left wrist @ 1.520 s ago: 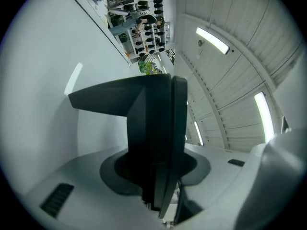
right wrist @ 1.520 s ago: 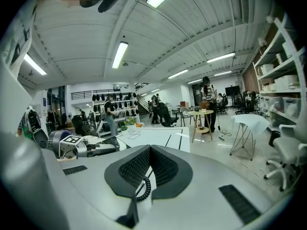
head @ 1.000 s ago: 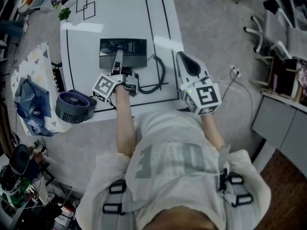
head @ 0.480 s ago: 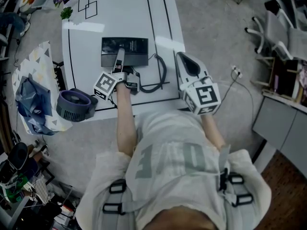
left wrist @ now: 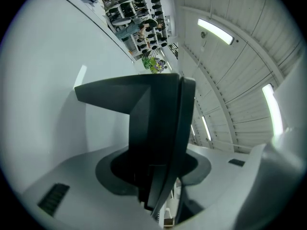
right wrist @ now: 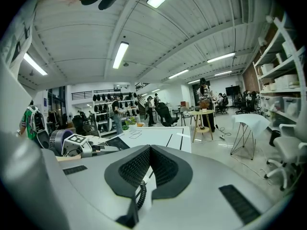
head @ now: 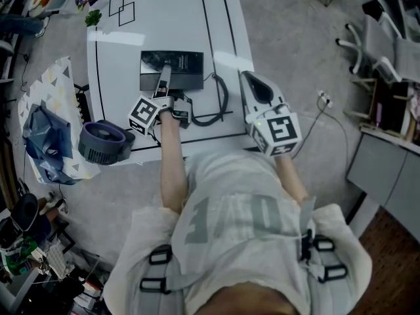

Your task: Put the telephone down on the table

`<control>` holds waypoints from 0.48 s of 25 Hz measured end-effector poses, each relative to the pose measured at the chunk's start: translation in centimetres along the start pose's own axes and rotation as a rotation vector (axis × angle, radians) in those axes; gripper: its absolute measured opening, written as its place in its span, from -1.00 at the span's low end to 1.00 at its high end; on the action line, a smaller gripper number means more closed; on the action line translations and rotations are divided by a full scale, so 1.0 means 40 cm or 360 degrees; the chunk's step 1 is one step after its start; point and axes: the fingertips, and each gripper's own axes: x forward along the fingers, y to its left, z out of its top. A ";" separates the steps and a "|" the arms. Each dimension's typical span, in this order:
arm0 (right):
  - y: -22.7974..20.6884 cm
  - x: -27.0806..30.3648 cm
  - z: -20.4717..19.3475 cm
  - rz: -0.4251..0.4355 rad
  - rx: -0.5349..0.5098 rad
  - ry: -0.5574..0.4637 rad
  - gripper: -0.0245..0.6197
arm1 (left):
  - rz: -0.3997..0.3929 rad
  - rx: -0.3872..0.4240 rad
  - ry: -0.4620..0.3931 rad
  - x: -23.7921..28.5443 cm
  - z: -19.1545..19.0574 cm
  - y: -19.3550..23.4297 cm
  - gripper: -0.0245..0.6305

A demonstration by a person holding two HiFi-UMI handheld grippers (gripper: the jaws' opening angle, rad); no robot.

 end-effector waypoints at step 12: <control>0.011 -0.010 0.001 -0.0006 -0.0001 -0.0003 -0.90 | 0.0026 -0.0155 -0.0056 -0.005 0.008 0.019 -0.21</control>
